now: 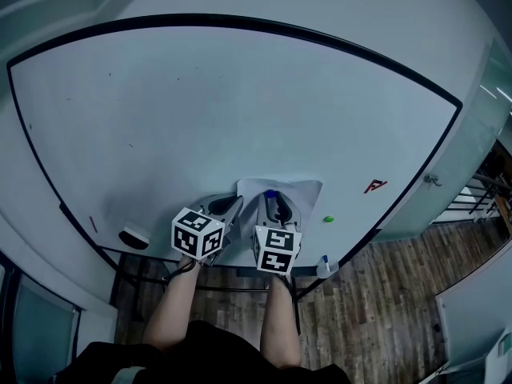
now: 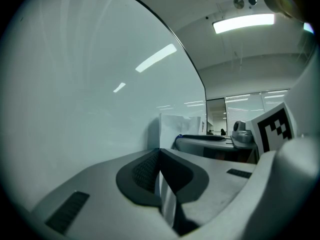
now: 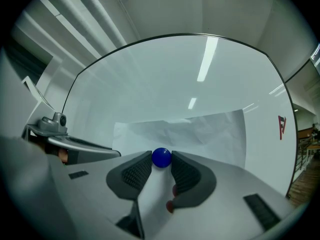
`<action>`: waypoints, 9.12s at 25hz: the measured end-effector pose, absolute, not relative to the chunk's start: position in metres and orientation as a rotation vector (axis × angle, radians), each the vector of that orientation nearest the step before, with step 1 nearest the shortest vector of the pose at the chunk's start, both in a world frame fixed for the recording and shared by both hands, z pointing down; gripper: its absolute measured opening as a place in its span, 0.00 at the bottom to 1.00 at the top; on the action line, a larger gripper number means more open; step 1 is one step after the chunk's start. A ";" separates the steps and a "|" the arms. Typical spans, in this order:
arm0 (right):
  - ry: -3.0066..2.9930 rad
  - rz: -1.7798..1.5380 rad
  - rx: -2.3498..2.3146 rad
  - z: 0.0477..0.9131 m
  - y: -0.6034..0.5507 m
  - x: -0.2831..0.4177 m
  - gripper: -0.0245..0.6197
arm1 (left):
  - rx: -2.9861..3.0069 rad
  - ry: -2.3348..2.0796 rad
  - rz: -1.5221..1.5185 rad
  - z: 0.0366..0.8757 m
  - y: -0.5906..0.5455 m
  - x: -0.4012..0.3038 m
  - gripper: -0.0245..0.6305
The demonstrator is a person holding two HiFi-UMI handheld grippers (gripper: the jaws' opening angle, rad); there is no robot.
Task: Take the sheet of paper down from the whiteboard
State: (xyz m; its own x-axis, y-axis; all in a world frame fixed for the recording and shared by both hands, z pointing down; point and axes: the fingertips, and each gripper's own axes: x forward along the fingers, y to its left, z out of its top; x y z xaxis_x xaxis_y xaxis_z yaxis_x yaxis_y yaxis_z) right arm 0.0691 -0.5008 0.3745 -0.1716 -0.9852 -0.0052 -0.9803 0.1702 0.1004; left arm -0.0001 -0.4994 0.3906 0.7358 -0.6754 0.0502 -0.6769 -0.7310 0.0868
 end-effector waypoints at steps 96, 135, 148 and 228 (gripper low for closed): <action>-2.342 -0.045 1.972 0.387 -0.500 0.079 0.25 | 2.626 -1.373 -0.155 0.403 -0.497 -0.074 0.07; -2.333 0.010 2.027 0.398 -0.501 0.080 0.25 | 2.496 -1.664 -0.073 0.418 -0.495 -0.149 0.07; -2.342 0.015 2.065 0.393 -0.500 0.079 0.25 | 2.521 -1.650 -0.026 0.421 -0.484 -0.151 0.07; -2.456 0.147 1.806 0.440 -0.455 0.073 0.08 | 2.486 -1.613 -0.071 0.429 -0.456 -0.141 0.07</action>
State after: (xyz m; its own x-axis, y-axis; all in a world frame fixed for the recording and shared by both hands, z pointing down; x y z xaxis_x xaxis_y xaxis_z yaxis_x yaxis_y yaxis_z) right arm 0.0731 -0.4549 0.4398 -0.2970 -0.9461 0.1290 -0.9547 0.2965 -0.0241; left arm -0.1406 -0.4555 0.4293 0.4113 -0.9097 0.0562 -0.9013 -0.3968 0.1739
